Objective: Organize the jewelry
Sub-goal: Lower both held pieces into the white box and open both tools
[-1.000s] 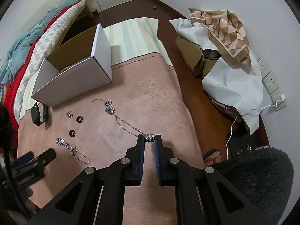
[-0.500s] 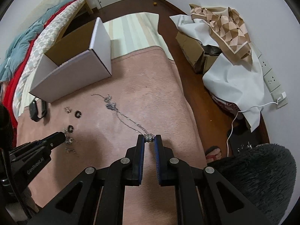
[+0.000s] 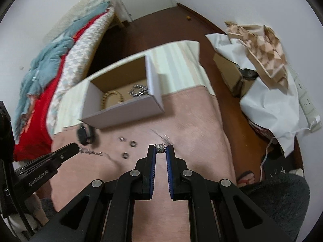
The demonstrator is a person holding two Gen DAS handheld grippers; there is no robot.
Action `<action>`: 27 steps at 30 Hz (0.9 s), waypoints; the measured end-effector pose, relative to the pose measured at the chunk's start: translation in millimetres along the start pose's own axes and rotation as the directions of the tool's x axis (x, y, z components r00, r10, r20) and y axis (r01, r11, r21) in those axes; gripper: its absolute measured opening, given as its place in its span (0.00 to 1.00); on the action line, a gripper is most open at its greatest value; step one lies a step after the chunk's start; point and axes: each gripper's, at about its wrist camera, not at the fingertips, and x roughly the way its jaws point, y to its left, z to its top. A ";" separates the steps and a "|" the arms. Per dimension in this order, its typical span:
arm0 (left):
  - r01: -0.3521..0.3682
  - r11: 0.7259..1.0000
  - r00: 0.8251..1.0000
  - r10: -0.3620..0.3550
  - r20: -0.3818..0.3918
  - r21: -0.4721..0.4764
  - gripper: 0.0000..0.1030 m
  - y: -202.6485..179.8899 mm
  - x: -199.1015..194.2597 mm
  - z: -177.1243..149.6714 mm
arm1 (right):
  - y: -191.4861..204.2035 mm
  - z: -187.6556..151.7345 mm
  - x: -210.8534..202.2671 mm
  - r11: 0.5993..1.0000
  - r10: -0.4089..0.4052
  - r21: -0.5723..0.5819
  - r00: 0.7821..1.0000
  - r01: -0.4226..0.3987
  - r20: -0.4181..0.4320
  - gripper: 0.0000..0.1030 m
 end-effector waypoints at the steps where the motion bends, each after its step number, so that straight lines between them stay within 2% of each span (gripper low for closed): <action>1: 0.007 1.000 1.000 -0.007 0.009 0.001 0.01 -0.9 -4.9 3.5 | 5.3 3.8 -5.2 1.000 0.014 -0.011 1.000 -0.014 0.006 0.10; 10: 0.076 0.997 0.992 -0.078 0.100 0.021 0.01 -3.1 -50.1 59.9 | 44.3 48.8 -57.2 0.990 0.110 -0.093 0.990 -0.102 0.085 0.10; 16: 0.067 0.997 0.991 -0.071 0.110 0.043 0.01 0.4 -41.5 101.1 | 68.9 101.3 -70.8 0.984 0.133 -0.138 0.981 -0.113 0.144 0.10; 20: 0.078 0.996 0.995 -0.079 0.055 0.031 0.01 9.6 -8.8 124.7 | 78.6 129.4 -47.3 0.983 0.114 -0.156 0.987 -0.095 0.114 0.10; 23: 0.105 0.994 0.994 -0.105 -0.022 0.004 0.01 18.9 24.3 132.1 | 78.5 144.4 -16.9 0.985 0.089 -0.153 0.994 -0.079 0.060 0.10; 27: 0.082 0.997 0.992 -0.083 -0.100 -0.012 0.01 27.8 64.3 132.3 | 71.6 153.0 23.5 0.989 0.062 -0.137 0.998 -0.064 -0.020 0.10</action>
